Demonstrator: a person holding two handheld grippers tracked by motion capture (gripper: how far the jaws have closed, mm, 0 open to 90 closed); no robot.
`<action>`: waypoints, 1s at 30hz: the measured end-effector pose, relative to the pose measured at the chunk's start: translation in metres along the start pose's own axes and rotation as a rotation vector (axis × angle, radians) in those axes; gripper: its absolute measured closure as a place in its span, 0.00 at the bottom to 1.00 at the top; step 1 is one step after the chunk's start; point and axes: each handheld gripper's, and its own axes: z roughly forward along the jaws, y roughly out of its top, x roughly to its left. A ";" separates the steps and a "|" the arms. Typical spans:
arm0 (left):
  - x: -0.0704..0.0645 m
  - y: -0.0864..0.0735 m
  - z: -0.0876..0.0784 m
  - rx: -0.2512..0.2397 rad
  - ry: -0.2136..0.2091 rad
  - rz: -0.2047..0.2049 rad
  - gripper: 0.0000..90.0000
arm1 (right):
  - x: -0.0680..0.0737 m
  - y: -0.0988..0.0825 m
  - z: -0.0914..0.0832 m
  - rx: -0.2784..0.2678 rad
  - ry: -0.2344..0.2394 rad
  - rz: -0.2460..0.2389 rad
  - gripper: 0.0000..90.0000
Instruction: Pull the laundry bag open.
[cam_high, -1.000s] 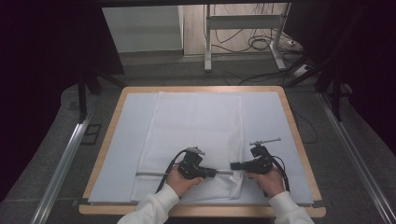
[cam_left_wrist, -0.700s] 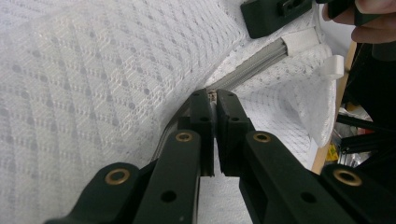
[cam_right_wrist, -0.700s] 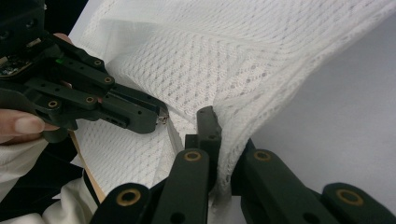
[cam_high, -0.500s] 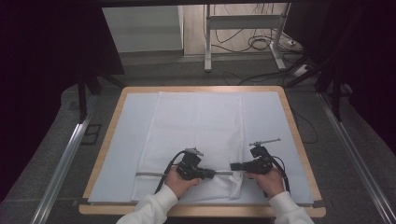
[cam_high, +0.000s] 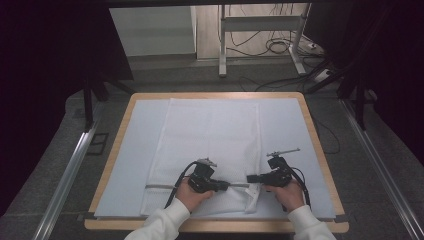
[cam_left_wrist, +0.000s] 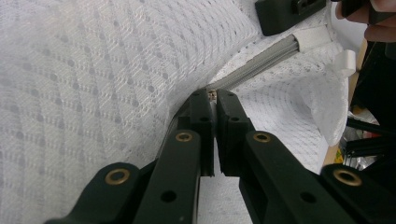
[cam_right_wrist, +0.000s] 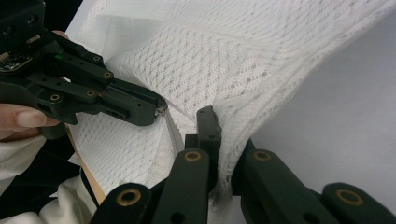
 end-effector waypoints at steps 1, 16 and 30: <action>0.000 0.000 0.000 0.000 -0.001 -0.001 0.97 | 0.000 0.000 0.000 0.001 0.000 0.000 0.99; 0.006 -0.006 -0.009 -0.006 0.010 -0.023 0.97 | -0.001 0.000 0.000 0.004 -0.001 0.004 0.99; 0.017 -0.016 -0.024 -0.008 0.022 -0.037 0.97 | -0.002 -0.001 -0.001 0.003 0.002 0.005 0.99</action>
